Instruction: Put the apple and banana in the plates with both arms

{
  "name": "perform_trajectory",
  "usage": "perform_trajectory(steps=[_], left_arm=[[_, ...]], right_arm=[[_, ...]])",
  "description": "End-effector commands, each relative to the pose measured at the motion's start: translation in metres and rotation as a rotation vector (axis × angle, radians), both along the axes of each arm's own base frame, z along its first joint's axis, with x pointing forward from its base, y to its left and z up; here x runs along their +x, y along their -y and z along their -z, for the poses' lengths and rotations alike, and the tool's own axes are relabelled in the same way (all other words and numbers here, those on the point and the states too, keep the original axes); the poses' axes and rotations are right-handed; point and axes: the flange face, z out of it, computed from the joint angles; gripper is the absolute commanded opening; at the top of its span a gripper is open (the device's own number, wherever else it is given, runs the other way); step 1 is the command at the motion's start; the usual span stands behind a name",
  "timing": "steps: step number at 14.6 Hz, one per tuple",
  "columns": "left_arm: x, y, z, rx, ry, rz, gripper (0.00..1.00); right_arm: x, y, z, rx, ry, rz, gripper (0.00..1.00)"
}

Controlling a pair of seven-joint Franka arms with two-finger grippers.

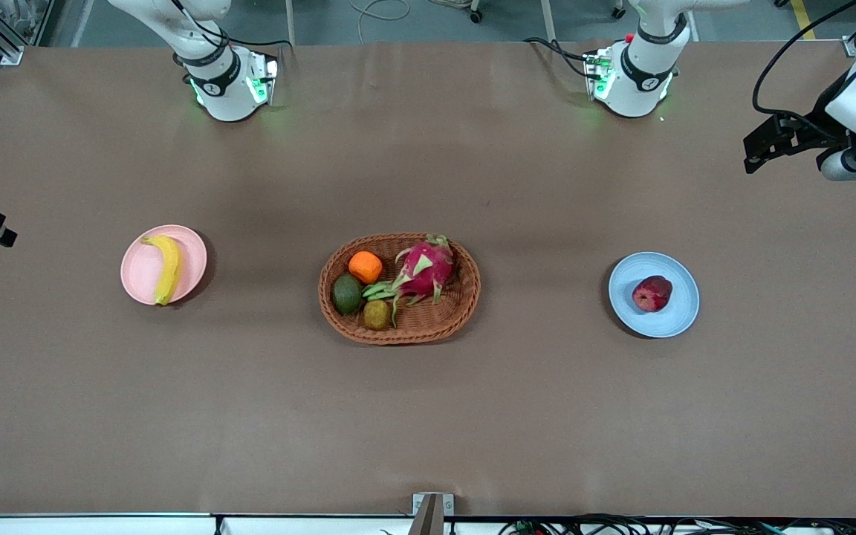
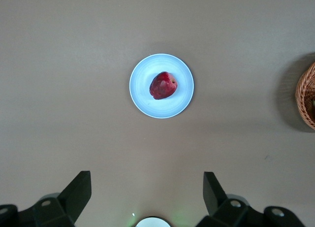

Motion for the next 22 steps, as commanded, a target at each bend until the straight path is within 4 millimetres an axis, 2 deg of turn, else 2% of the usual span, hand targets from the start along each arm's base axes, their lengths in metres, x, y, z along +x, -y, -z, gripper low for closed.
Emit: perform_trajectory(steps=[1, 3, 7, 11, 12, 15, 22], left_arm=[[-0.01, 0.001, -0.006, -0.015, -0.003, 0.015, 1.0], [-0.01, 0.003, -0.005, -0.022, -0.005, 0.019, 1.0], [-0.009, 0.004, -0.003, -0.052, -0.024, 0.053, 1.0], [-0.008, 0.004, -0.004, -0.053, -0.021, 0.058, 1.0], [-0.008, 0.003, -0.005, -0.053, -0.019, 0.055, 1.0], [-0.008, 0.002, -0.004, -0.051, -0.022, 0.051, 1.0], [-0.008, 0.002, -0.005, -0.051, -0.022, 0.051, 1.0]], right_arm=[[-0.003, -0.002, -0.012, -0.029, 0.018, 0.012, 1.0], [-0.008, -0.004, -0.015, -0.028, 0.029, 0.011, 1.0], [-0.025, -0.006, -0.009, -0.021, 0.028, 0.005, 1.0], [-0.07, -0.007, 0.009, -0.003, 0.043, 0.019, 1.0], [-0.075, -0.005, 0.009, -0.001, 0.043, 0.022, 1.0], [-0.082, -0.007, 0.003, 0.001, 0.037, 0.014, 1.0], [-0.081, -0.008, 0.003, -0.004, 0.04, 0.006, 1.0]])
